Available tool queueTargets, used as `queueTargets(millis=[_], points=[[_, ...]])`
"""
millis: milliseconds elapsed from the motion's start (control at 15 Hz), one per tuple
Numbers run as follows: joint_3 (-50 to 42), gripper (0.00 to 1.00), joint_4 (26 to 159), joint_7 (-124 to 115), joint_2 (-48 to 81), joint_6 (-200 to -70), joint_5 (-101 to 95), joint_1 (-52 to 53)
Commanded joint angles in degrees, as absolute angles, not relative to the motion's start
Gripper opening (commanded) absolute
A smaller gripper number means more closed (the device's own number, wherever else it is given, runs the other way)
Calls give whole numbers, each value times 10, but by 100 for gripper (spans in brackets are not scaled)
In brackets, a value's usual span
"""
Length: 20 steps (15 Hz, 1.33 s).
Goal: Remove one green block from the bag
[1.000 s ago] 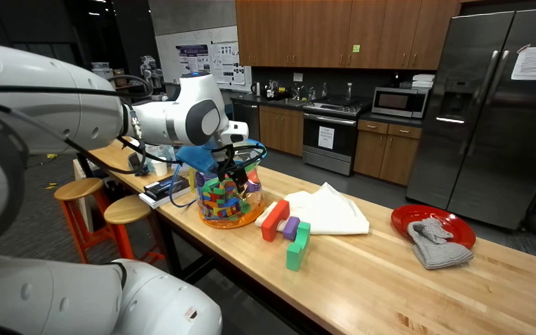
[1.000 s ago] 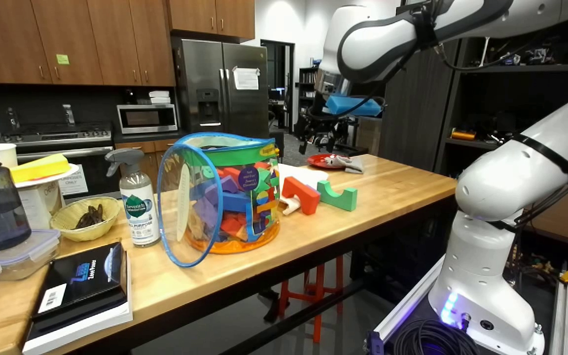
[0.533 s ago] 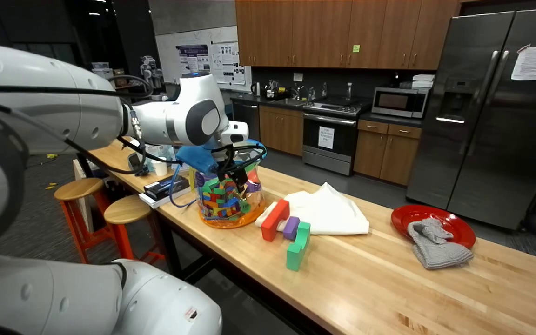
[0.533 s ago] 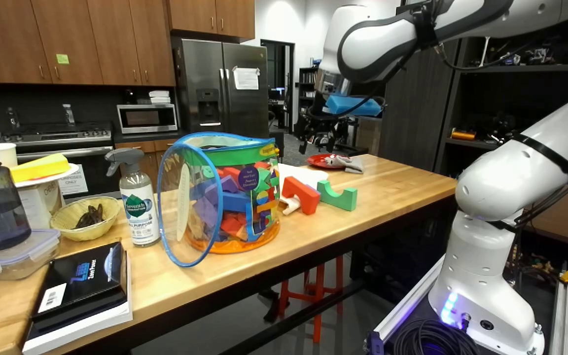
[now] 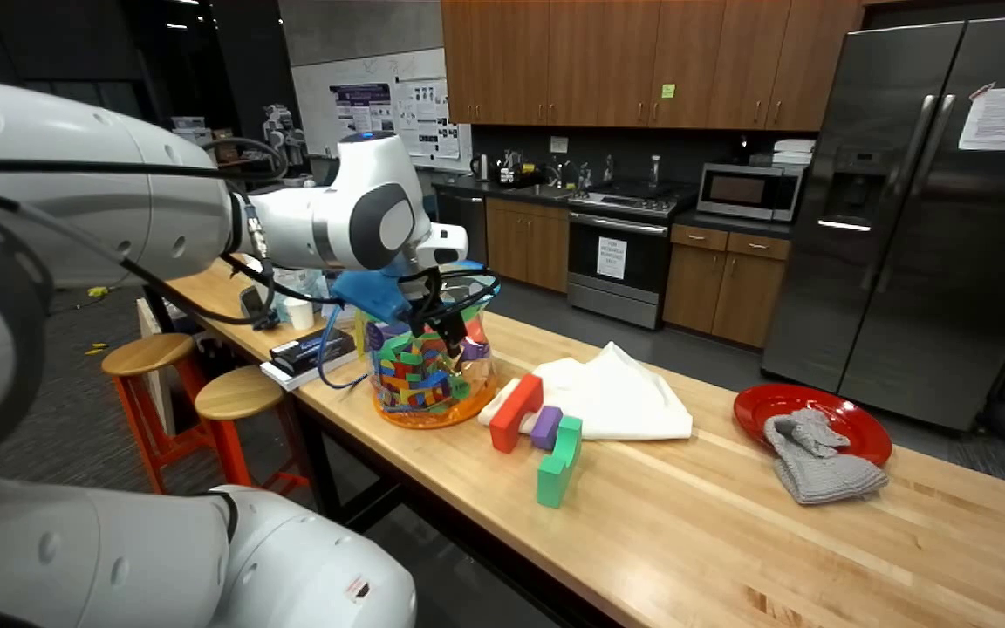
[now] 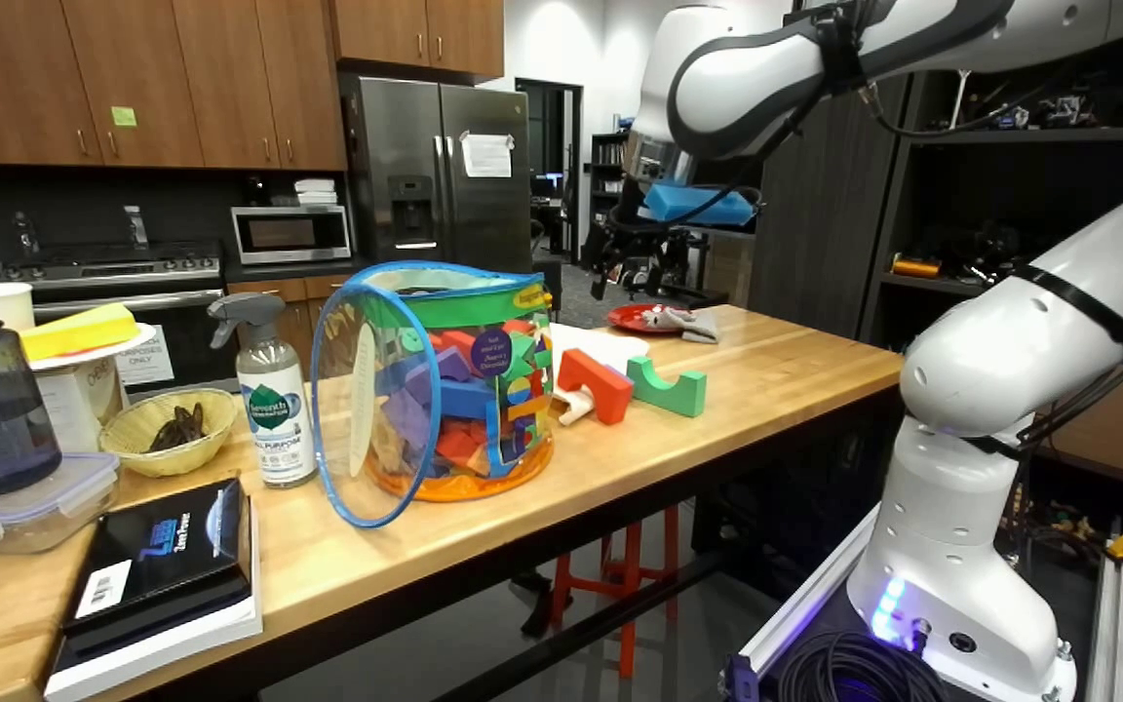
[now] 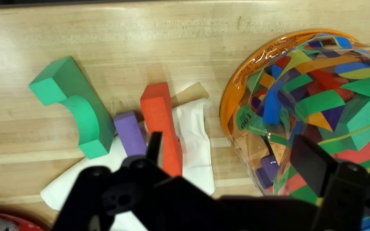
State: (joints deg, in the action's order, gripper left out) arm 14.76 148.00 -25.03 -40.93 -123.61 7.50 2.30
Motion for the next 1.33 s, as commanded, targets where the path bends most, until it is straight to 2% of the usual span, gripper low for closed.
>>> queueTargets(millis=[0, 400, 1267], points=[[134, 100, 1447, -237, -400, -1229, 57, 16], [122, 100, 1373, -202, -336, -1248, 48, 19], [129, 100, 1094, -105, -55, -1243, -12, 60]])
